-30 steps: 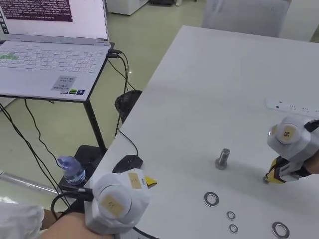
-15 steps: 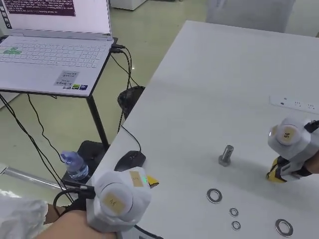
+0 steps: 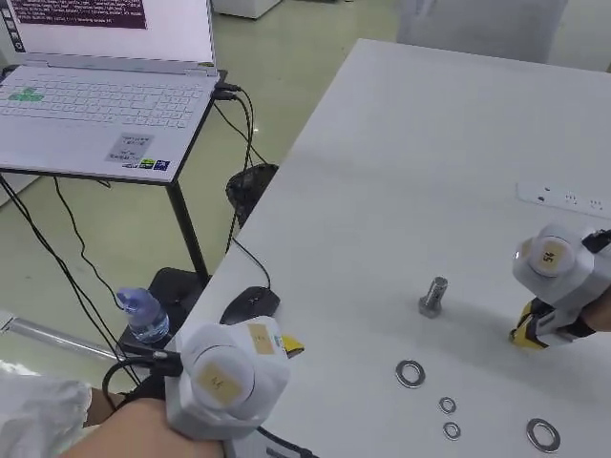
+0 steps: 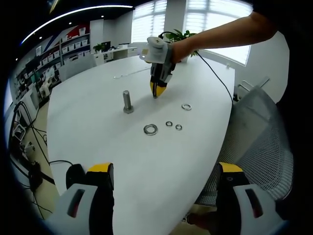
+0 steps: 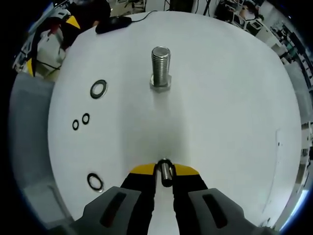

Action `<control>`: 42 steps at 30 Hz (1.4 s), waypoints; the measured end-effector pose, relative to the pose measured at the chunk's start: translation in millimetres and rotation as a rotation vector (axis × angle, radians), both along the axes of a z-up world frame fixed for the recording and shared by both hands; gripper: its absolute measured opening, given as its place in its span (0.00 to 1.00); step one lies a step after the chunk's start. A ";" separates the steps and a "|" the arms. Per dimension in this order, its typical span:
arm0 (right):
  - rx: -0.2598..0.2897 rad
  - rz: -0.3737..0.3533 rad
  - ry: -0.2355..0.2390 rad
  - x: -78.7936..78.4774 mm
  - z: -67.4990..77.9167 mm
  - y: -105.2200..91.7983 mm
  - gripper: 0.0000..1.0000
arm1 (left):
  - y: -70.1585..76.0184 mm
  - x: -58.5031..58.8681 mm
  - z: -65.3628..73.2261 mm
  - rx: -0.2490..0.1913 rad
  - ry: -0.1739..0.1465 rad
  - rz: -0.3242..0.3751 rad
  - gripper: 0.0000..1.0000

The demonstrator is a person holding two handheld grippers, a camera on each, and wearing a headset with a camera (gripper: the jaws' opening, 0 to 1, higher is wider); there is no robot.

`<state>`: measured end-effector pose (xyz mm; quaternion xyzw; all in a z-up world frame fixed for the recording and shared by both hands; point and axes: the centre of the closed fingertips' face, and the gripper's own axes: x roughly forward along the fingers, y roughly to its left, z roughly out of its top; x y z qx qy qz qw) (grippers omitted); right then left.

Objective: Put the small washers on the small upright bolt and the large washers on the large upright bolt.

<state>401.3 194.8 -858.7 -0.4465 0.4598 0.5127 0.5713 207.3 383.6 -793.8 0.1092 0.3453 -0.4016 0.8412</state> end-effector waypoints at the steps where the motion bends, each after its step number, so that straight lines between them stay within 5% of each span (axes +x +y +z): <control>1: 0.000 0.000 0.000 -0.2 0.0 -0.1 0.13 | 0.3 -0.1 -0.4 0.001 0.000 0.000 0.86; 15: 0.028 0.003 -0.007 1.1 9.4 0.7 0.22 | -1.5 -3.1 2.3 -0.004 -0.007 0.006 0.87; 25: 0.053 0.016 -0.020 -0.5 30.2 12.2 0.25 | -3.4 -1.9 8.9 -0.006 -0.016 0.004 0.88; 42: 0.107 0.076 -0.023 -24.4 52.5 40.2 0.27 | -10.0 -5.6 22.7 0.009 -0.036 -0.024 0.87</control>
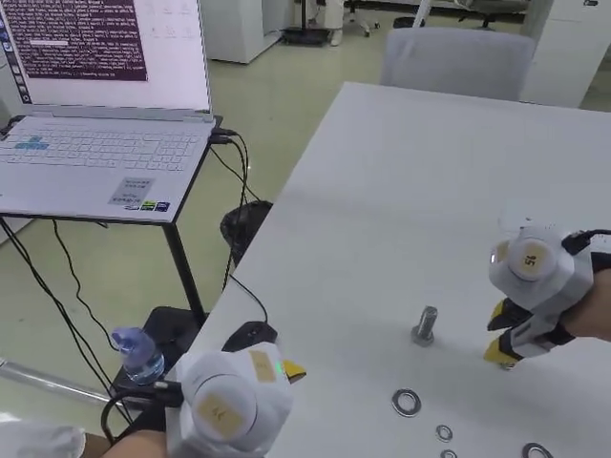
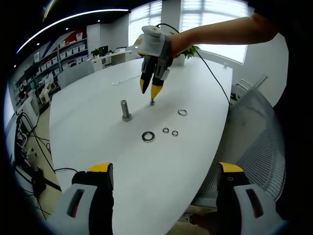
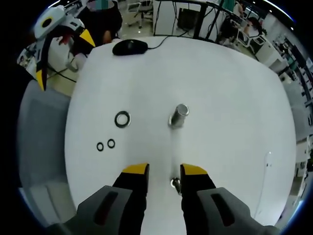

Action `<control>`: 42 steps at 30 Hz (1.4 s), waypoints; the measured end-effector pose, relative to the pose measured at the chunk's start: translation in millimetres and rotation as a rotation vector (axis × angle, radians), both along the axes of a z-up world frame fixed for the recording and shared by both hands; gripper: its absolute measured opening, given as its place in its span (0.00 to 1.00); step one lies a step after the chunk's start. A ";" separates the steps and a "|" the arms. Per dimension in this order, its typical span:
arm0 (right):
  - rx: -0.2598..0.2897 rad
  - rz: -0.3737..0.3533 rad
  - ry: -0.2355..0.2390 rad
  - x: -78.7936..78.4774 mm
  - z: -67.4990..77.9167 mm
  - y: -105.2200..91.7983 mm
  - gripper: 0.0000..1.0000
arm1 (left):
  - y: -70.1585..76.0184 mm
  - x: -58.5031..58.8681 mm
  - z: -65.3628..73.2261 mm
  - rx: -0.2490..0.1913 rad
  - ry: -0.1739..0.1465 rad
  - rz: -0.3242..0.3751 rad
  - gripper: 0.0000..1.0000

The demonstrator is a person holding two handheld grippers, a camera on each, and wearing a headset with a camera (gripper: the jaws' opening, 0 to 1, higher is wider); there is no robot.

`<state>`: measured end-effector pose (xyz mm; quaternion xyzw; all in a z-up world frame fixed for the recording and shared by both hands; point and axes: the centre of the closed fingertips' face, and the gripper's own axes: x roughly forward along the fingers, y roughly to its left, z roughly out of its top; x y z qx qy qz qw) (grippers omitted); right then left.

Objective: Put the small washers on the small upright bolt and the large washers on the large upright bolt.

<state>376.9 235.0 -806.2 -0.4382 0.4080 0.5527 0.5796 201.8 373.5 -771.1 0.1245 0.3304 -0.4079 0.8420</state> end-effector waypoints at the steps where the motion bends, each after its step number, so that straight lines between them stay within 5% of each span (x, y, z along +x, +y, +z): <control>1: 0.000 0.006 -0.003 -2.6 0.5 0.7 0.27 | -0.8 -1.4 -0.2 0.000 0.002 -0.002 0.87; 26: 0.042 0.038 0.026 -58.4 -9.5 17.6 0.26 | -5.5 -5.2 3.3 -0.009 -0.015 -0.011 0.87; 42: 0.045 0.023 0.064 -81.3 -47.2 17.5 0.24 | -3.9 -4.5 2.6 -0.018 -0.018 -0.018 0.87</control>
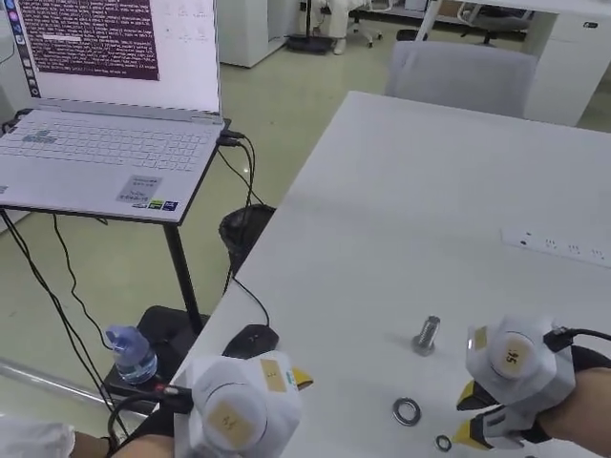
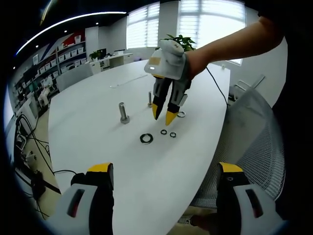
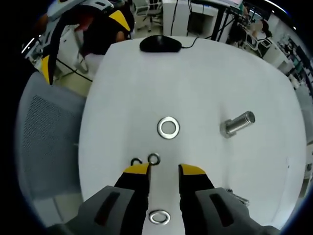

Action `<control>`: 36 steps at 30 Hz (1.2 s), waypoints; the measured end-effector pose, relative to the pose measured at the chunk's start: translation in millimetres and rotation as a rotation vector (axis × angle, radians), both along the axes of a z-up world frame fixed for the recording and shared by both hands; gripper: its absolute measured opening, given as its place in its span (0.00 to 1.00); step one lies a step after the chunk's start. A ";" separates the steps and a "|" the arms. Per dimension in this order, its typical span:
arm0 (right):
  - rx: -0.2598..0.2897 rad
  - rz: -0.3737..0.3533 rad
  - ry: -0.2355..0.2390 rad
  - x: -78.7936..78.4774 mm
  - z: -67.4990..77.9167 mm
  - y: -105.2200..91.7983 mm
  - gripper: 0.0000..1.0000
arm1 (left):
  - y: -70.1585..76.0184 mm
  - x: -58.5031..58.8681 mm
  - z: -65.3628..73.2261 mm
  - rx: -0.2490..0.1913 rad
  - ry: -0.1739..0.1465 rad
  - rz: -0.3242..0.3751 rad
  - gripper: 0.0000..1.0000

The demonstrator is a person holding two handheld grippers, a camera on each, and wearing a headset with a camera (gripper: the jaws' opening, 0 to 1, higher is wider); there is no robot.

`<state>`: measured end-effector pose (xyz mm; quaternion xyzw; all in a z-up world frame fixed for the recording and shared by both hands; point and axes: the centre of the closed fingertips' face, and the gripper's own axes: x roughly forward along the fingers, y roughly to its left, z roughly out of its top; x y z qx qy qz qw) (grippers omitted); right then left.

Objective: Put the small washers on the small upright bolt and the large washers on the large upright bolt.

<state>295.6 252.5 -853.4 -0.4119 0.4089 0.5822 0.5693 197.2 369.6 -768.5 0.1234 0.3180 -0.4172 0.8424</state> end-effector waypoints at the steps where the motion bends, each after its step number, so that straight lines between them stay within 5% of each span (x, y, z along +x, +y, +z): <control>1: 0.000 -0.001 0.000 -1.2 -2.3 0.1 0.24 | 0.3 -0.3 -0.5 0.005 -0.001 -0.003 0.87; 11: -0.011 -0.004 0.002 -6.5 -15.1 2.8 0.23 | 0.9 -1.3 -2.7 0.004 0.004 -0.004 0.86; 36: -0.062 0.049 -0.030 -3.9 -18.9 3.7 0.17 | 2.3 2.9 -5.5 -0.004 0.010 -0.006 0.83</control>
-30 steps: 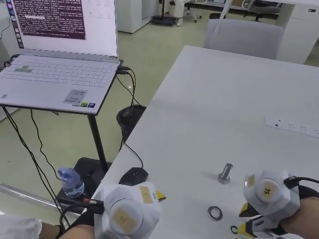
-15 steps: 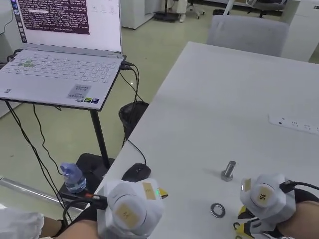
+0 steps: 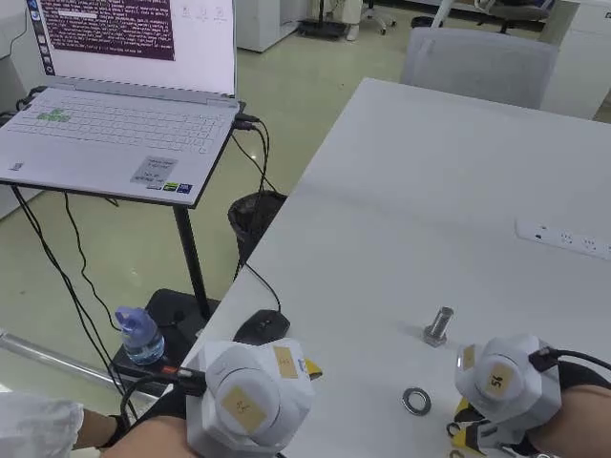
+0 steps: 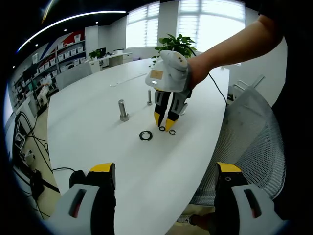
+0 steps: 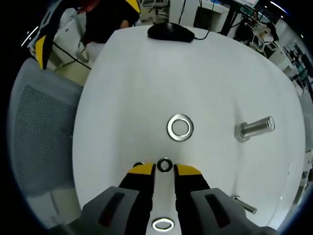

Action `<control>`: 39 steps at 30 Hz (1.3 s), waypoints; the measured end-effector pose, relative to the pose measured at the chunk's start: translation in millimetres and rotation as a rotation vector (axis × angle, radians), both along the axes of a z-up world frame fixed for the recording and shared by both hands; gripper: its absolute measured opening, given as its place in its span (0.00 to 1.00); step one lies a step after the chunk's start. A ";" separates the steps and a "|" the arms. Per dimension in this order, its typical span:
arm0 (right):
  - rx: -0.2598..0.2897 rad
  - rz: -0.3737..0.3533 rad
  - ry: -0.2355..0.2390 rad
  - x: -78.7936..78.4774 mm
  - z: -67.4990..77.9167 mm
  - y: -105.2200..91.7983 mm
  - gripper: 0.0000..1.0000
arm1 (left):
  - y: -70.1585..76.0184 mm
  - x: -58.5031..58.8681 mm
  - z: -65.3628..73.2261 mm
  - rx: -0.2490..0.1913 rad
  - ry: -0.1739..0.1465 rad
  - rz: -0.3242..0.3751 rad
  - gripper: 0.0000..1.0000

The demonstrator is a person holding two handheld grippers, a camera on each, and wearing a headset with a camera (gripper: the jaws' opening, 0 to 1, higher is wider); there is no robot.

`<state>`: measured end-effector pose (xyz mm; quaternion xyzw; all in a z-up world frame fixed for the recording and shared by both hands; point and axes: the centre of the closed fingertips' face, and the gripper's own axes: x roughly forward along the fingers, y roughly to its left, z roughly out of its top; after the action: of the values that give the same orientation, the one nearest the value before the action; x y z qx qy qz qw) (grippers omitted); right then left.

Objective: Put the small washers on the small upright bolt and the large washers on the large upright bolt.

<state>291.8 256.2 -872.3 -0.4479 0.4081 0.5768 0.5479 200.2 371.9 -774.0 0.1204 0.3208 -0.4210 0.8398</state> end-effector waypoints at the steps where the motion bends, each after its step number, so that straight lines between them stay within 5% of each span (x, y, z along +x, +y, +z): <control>1: -0.002 0.006 -0.006 0.8 -0.2 0.3 0.16 | 0.2 0.3 0.0 -0.001 0.000 0.000 0.83; 15: -0.039 0.050 -0.018 1.3 -0.4 2.7 0.14 | 0.8 2.1 0.7 -0.004 0.001 0.002 0.82; 32: 0.009 -0.039 -0.001 3.6 0.9 -1.1 0.12 | -7.4 3.8 4.9 -0.002 -0.010 0.001 0.82; 39: 0.006 -0.083 0.002 11.1 8.9 -20.1 0.12 | -7.6 5.6 4.5 -0.002 -0.012 0.013 0.82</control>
<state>302.9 236.1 -863.4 -0.4284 0.4249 0.5554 0.5722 205.7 364.3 -769.5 0.1199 0.3160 -0.4151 0.8447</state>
